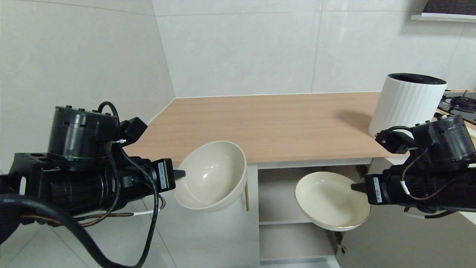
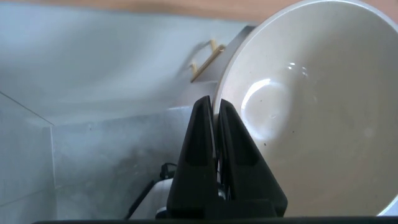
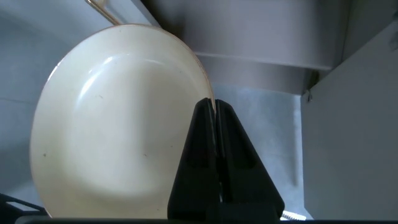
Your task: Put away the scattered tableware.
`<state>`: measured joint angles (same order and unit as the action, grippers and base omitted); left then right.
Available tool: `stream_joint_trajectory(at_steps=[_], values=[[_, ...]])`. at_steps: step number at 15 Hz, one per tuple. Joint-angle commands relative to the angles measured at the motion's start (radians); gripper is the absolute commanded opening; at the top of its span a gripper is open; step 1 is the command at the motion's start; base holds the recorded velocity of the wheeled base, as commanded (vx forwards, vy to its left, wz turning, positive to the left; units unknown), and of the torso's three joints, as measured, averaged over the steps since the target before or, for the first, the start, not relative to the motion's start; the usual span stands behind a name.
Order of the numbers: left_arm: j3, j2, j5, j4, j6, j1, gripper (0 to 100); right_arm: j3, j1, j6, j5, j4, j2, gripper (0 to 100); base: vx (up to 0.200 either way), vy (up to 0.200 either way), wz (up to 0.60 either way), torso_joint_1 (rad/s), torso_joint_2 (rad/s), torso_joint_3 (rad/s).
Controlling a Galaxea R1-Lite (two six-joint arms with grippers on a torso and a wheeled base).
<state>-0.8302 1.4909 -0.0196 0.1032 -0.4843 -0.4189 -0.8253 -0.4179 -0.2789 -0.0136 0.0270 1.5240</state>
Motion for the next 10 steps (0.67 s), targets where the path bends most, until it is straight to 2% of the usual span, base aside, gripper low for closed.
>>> stream_joint_trajectory(at_steps=[1, 10], values=[[-0.001, 0.006, 0.0, 0.001, 0.0, 0.0, 0, 0.0, 0.001, 0.0, 0.0, 0.001, 0.008, 0, 0.0, 0.0, 0.0, -0.178, 0.45, 0.246], [0.0, 0.019, 0.0, 0.001, 0.0, 0.0, 0, 0.005, 0.007, 0.0, 0.004, 0.031, 0.056, 0, 0.0, 0.0, 0.0, -0.178, 0.46, 0.288]])
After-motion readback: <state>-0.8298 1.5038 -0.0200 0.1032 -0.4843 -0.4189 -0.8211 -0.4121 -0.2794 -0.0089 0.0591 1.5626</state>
